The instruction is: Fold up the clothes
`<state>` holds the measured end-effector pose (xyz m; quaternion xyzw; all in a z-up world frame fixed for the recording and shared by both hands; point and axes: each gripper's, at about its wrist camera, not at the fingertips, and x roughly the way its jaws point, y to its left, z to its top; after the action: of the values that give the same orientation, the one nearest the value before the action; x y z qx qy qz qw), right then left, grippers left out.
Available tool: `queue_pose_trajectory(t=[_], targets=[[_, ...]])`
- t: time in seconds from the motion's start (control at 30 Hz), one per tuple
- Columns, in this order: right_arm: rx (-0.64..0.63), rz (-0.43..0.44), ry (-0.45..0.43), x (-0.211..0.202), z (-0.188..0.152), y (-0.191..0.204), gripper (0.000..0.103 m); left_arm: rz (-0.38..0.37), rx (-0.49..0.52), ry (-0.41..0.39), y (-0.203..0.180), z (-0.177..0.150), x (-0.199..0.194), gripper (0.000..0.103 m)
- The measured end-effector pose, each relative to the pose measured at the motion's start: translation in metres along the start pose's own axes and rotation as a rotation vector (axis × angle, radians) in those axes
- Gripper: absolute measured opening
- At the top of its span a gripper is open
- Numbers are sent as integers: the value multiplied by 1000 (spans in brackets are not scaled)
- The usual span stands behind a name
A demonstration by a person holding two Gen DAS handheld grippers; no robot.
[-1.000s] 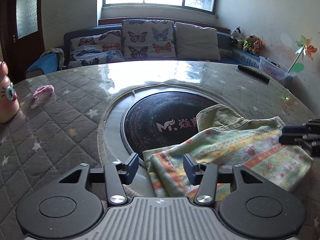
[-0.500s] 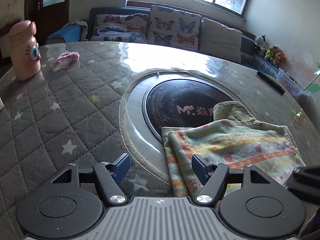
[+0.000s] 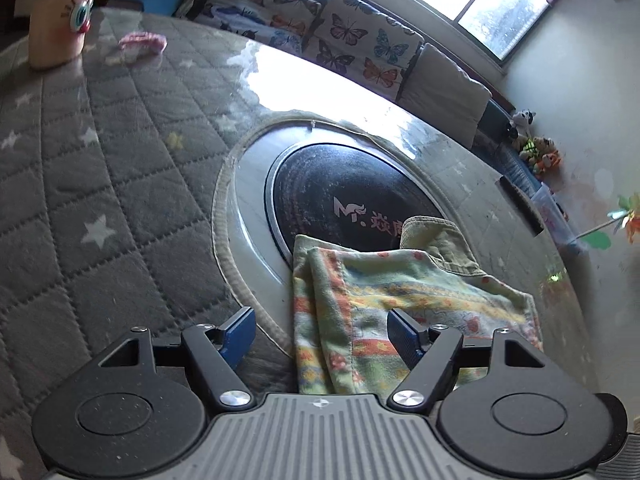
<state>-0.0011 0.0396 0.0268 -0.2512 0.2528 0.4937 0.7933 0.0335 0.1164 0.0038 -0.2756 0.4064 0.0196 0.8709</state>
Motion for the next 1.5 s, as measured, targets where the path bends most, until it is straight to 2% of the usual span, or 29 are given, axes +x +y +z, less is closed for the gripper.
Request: queue_pose_trajectory(t=[0.17,0.3,0.37,0.4,0.47,0.57,0.67,0.7,0.8,1.03,1.1,1.33,1.5], targets=[[95,4,-60,-21,2,-16,11,-48,-106,35,1,1,3,75],[133,10,-88,-34,-5,-22,11,-112,-191,72,0,1,12,69],[141,15,-93,-37,-9,-21,11,-124,-222,82,0,0,16,51],[145,18,-95,-39,-11,-22,11,-128,-236,86,0,0,18,46],[153,25,-98,-43,-15,-23,11,-141,-262,99,3,-1,21,26],[173,36,-94,-45,-18,-26,12,-139,-267,106,4,-2,26,14],[215,49,-91,-49,-19,-35,15,-137,-252,100,2,-2,27,12],[235,45,-93,-48,-17,-40,21,-137,-248,99,2,-2,27,12],[288,-28,-88,-59,-30,-55,23,-135,-240,96,1,-2,28,12],[544,-336,-35,-79,-85,-123,25,-128,-223,89,-1,-2,29,12],[597,-400,-30,-82,-98,-141,25,-124,-218,87,-2,-2,29,12],[708,-466,17,-77,-136,-179,22,-116,-200,86,-3,-1,30,12],[737,-497,-31,-83,-138,-188,28,-101,-173,81,-6,-1,30,13]])
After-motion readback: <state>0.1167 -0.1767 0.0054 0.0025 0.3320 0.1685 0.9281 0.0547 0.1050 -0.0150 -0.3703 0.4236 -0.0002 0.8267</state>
